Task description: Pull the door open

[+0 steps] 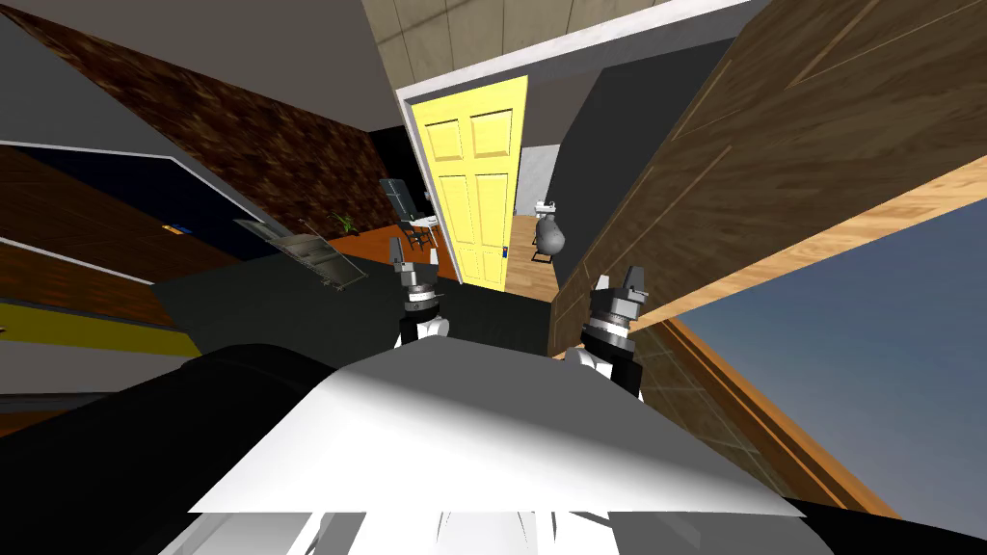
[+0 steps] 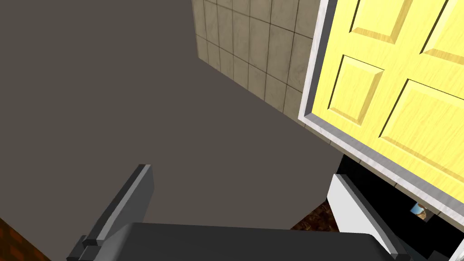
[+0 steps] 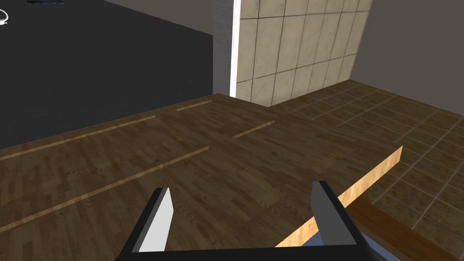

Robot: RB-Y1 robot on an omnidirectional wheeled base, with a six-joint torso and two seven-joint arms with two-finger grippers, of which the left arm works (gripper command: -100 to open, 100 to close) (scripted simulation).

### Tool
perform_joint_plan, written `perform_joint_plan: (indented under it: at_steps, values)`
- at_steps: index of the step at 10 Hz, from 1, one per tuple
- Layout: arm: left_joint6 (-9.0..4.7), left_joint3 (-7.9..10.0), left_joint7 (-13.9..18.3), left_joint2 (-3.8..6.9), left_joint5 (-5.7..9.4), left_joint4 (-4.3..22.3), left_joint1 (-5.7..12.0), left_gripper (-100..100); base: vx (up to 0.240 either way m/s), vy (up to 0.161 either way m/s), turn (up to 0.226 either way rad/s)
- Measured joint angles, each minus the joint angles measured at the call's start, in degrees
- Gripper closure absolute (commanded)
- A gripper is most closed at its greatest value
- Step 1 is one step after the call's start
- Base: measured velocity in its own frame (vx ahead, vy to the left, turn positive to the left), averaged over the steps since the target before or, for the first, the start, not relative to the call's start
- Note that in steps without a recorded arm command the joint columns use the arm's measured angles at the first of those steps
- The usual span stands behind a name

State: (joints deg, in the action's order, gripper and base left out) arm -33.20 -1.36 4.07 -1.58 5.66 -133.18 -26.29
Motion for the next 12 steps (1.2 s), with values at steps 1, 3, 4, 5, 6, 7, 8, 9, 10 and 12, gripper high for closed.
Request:
perform_joint_plan:
  at_steps: [1,3,4,5,6,7,8,9,10,12]
  values:
    - [-0.44,-0.21,-0.01,0.31,-0.13,0.99,-0.13,-100,0.122,-0.016,-0.048]
    - [-0.57,0.4,0.25,1.29,0.03,3.26,0.78,-100,0.17,-0.024,-0.033]
    - [-0.84,0.45,0.4,1.78,0.03,4.39,0.66,-100,0.172,-0.03,-0.054]
    - [-1.02,0.33,0.4,2.1,-0.1,5.55,0.81,-100,0.133,-0.02,-0.034]
    - [-1.04,0.12,0.27,2.23,-0.28,6.5,1.05,-100,0.143,-0.009,-0.045]
    - [-1.01,0.22,0.31,2.64,-0.28,7.56,1.25,-100,0.135,-0.018,-0.039]
    - [-1.44,0.4,0.51,3.1,-0.24,8.95,1.3,-100,0.101,-0.018,-0.034]
    - [-1.67,0.53,0.55,3.33,-0.27,10.32,1.91,-100,0.12,-0.022,-0.063]
    - [-1.94,0.65,0.59,3.69,-0.32,12.1,2.41,-100,0.146,-0.026,-0.077]
    - [-3.2,0.81,0.97,4.75,-0.37,16.04,2.45,-100,0.168,-0.013,-0.058]
